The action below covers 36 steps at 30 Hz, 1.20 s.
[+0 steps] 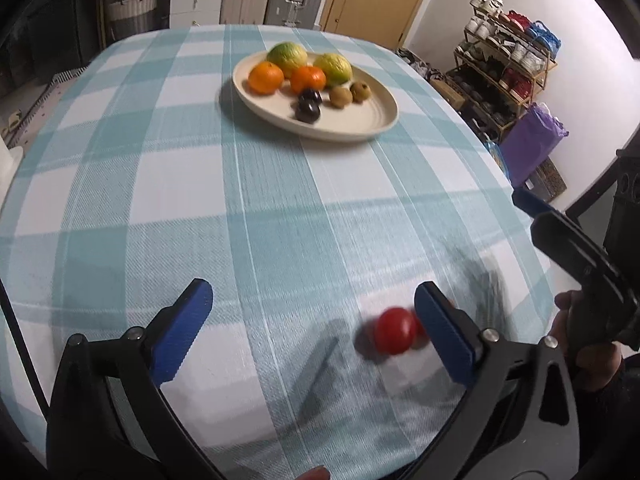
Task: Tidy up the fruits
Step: 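Withdraw both grippers from the plate toward the red tomatoes, then close the left gripper around a red tomato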
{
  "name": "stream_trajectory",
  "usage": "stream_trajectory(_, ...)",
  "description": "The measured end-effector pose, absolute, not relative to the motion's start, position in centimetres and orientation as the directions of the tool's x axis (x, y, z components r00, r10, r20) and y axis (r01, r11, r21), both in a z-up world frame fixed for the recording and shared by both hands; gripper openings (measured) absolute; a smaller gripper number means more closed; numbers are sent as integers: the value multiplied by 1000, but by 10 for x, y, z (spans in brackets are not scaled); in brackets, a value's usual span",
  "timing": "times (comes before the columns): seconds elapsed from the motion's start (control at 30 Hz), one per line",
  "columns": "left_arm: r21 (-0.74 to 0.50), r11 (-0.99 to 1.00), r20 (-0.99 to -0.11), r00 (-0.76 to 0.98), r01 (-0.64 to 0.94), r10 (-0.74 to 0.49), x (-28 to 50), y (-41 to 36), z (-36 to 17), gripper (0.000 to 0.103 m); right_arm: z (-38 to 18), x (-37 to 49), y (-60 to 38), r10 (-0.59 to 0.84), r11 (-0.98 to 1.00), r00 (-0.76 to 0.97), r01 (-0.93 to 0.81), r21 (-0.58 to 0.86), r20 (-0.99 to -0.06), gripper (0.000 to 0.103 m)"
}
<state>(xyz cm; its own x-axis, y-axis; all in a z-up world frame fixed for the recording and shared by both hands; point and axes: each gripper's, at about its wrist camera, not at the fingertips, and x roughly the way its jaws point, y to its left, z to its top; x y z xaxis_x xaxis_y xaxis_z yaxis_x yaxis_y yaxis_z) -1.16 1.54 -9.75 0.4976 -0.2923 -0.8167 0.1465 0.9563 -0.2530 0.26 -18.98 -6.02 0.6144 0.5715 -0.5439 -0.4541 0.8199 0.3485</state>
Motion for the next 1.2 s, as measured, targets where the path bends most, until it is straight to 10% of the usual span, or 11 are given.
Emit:
stream_trajectory(0.5, -210, 948, -827, 475, 237, -302, -28, -8, -109, 100, -70, -19, -194, 547, 835, 607, -447, 321, -576, 103)
stream_trajectory(1.0, -354, 880, -797, 391, 317, -461, -30, -13, -115, 24, -76, -28, -193, 555, 828, 588, -457, 324, -589, 103)
stream_trajectory(1.2, -374, 873, -787, 390, 314, -478, -29, -9, -113, 24, -77, -28, -193, 552, 830, 586, -455, 323, -594, 103)
